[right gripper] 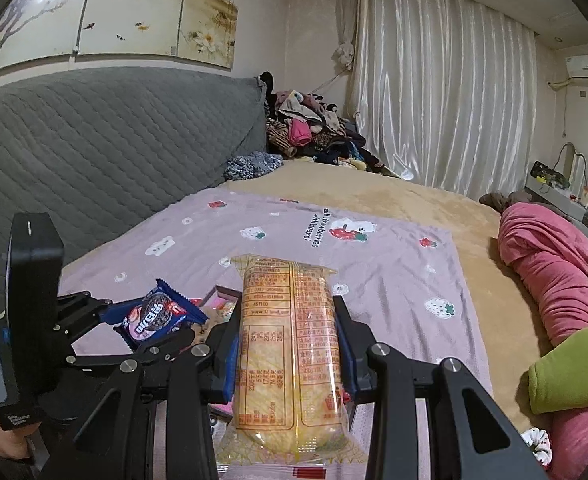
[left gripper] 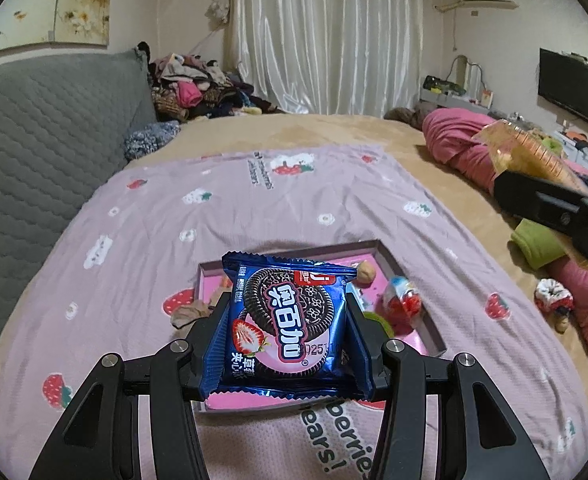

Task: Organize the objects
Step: 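Lift the cookie pack and bread pack and carry them toward the tray, then lower the cookie pack into the tray while right tool lowers the bread pack onto the ring, then open both tools and pull back from the tray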

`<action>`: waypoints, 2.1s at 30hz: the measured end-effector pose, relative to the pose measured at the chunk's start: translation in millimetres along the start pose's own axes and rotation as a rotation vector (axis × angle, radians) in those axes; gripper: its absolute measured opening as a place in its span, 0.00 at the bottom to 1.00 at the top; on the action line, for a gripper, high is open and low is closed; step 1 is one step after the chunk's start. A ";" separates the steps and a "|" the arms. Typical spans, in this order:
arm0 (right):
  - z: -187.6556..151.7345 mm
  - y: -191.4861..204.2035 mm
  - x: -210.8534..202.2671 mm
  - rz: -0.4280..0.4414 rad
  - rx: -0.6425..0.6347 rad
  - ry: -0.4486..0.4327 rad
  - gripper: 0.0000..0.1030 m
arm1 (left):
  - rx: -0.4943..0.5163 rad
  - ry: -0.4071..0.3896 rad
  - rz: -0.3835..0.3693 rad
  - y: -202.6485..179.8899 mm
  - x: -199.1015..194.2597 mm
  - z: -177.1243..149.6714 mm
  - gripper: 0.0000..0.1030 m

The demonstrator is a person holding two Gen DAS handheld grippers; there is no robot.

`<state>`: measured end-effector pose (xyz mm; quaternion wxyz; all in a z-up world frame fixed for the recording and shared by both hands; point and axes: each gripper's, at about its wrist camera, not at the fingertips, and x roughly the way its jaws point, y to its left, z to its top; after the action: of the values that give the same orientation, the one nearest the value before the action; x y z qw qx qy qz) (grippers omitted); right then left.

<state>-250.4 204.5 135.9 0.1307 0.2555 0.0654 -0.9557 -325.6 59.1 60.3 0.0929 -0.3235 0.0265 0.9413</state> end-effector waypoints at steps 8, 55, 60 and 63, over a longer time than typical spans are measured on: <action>-13.6 1.7 41.0 0.009 -0.008 0.050 0.38 | 0.001 0.031 0.012 -1.0 41.6 -20.6 0.52; -46.5 -7.9 132.3 -0.054 0.056 0.251 0.87 | -0.024 0.102 -0.005 4.4 71.6 -57.6 0.79; -33.3 -5.5 53.5 -0.066 0.087 0.137 0.99 | -0.029 0.033 0.042 9.5 11.0 -48.6 1.00; -35.3 2.9 11.9 -0.064 0.083 0.103 0.99 | -0.036 -0.003 0.064 14.3 -27.0 -51.1 1.00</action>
<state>-242.9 205.9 99.4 0.0857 0.3071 0.0407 -0.9469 -276.6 35.2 36.4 0.0571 -0.3226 0.0197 0.9446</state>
